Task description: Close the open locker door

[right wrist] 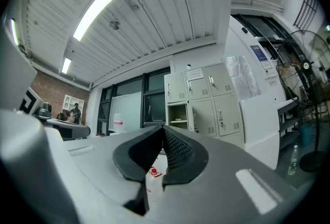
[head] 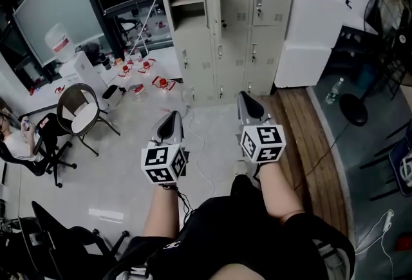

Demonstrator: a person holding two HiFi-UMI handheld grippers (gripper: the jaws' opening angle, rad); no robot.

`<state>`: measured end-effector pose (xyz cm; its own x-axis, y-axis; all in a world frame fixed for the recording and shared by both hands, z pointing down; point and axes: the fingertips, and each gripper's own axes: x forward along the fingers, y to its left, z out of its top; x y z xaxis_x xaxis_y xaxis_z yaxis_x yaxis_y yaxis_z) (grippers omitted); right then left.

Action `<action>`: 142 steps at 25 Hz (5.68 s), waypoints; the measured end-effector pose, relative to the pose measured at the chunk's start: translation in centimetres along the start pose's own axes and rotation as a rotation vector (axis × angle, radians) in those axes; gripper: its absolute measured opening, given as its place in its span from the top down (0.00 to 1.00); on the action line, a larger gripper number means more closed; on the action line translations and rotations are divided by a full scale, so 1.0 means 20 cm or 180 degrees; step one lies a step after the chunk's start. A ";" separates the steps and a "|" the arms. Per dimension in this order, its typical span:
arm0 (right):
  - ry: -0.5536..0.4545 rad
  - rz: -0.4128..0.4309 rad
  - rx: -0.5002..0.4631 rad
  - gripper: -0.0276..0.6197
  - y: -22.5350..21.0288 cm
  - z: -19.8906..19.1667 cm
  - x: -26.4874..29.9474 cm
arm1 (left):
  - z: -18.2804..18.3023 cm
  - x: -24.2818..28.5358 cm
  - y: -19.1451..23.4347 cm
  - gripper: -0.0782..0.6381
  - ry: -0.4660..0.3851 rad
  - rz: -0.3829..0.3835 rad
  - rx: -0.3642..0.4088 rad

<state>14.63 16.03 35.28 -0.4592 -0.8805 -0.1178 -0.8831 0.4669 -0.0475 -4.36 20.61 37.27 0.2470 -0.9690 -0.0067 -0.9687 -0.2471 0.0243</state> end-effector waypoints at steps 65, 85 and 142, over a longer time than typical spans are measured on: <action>0.0231 0.0789 0.0085 0.51 -1.20 -0.09 2.85 | -0.05 2.55 0.84 0.89 0.0281 0.0318 0.0096; 0.0265 0.0947 -0.0079 0.77 -1.08 -0.13 2.96 | -0.09 2.46 0.87 0.89 0.0358 0.0672 0.0109; 0.0420 -0.0605 -0.0246 0.82 -0.10 -0.30 3.94 | -0.03 2.20 2.31 0.89 0.0189 0.0715 0.0097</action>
<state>-20.45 -54.77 31.99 -0.2882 -0.9574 0.0169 -0.9573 0.2885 0.0202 -38.13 -33.46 38.79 0.0253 -0.9982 0.0544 -0.9996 -0.0260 -0.0118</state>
